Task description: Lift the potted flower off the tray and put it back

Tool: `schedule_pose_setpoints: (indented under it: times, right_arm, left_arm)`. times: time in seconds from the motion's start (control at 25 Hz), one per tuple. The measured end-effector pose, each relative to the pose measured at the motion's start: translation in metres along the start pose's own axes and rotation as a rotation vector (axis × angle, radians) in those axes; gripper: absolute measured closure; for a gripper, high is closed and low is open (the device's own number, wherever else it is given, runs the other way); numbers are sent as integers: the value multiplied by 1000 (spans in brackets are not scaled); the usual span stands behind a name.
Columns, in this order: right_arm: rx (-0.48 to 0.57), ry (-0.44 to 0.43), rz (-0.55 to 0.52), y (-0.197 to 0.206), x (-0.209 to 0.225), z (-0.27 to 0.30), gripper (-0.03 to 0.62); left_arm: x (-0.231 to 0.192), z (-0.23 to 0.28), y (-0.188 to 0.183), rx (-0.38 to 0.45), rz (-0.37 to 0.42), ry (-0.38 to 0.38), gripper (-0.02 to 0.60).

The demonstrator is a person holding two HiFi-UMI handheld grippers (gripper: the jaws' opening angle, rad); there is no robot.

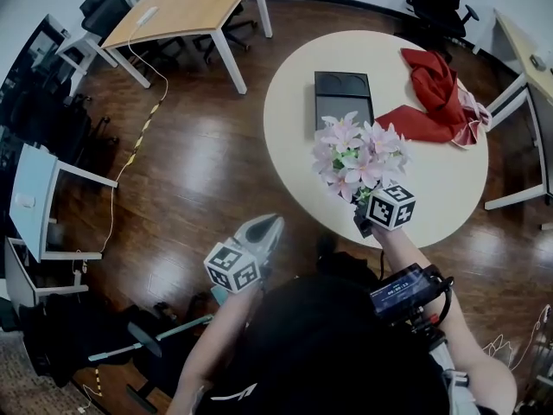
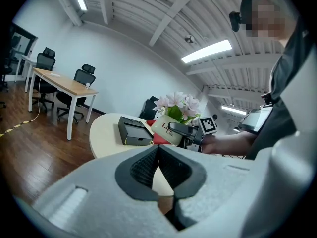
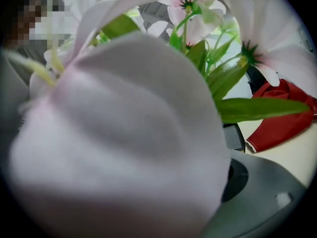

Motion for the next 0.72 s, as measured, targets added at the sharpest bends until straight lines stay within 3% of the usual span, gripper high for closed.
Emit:
schedule_pose_setpoints:
  times: [0.48, 0.72]
  right_arm:
    - [-67, 30, -64, -36, 77, 62, 37]
    - [-96, 92, -84, -53, 110, 96, 37]
  left_arm:
    - [-21, 31, -23, -54, -57, -82, 577]
    - [-33, 35, -24, -64, -111, -139, 577]
Point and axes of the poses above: the fingertips, and each gripper's own axes: z forward along the fingers, x to its right, y out of its underside, the point moved 4 cm from there along -z, backward along the fingers, and after that the axes turned 12 degrees about -x, right-handed, at the moved point
